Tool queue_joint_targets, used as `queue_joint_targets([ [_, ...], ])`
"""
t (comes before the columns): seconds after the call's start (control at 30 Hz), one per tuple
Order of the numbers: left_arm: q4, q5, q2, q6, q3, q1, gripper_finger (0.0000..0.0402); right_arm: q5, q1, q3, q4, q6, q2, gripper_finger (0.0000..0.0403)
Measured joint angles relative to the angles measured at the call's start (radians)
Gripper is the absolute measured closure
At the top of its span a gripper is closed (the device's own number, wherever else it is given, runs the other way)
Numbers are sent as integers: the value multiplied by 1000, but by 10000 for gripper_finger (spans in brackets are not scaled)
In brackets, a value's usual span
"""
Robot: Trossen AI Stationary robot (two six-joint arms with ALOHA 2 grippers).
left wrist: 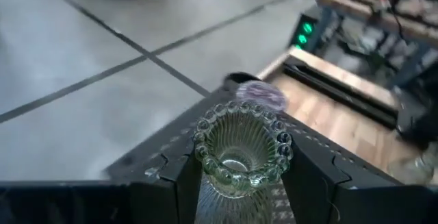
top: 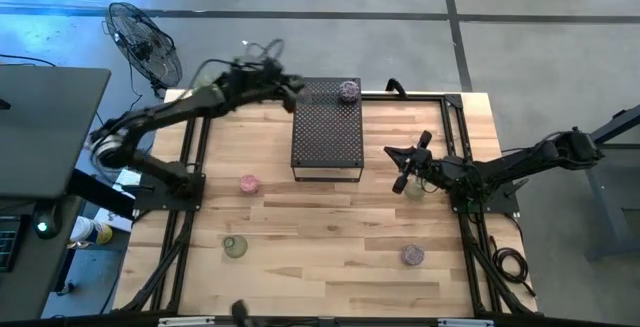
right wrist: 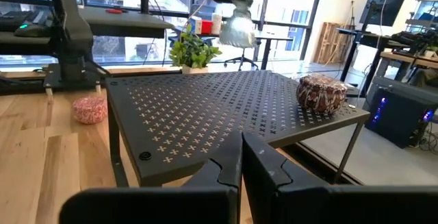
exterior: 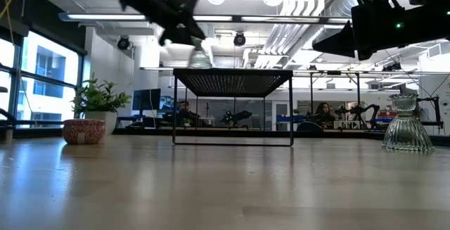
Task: Stock candles and vases on shelf
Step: Put the top green vase on the shelf
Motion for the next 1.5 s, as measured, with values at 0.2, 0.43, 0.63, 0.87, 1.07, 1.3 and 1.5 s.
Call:
queue_joint_targets([
  [0.2,-1,-10,160,31,134,-21,242,-7,0,0,1,-6,0,402],
  [0.43,-11,-65,210,53,164,-22,242,-29,0,0,-3,10,0,402],
  [0.63,14,-121,240,79,165,-21,242,-34,0,0,-10,21,0,402],
  [0.87,76,-135,284,94,165,-13,242,-32,0,0,-12,21,0,402],
  [1.07,74,-140,291,74,165,5,242,-32,0,0,-14,21,0,402],
  [1.3,71,-135,299,71,165,19,242,-31,0,0,-15,19,0,402],
  [1.5,61,-129,303,70,165,19,242,-31,0,0,-15,18,0,401],
])
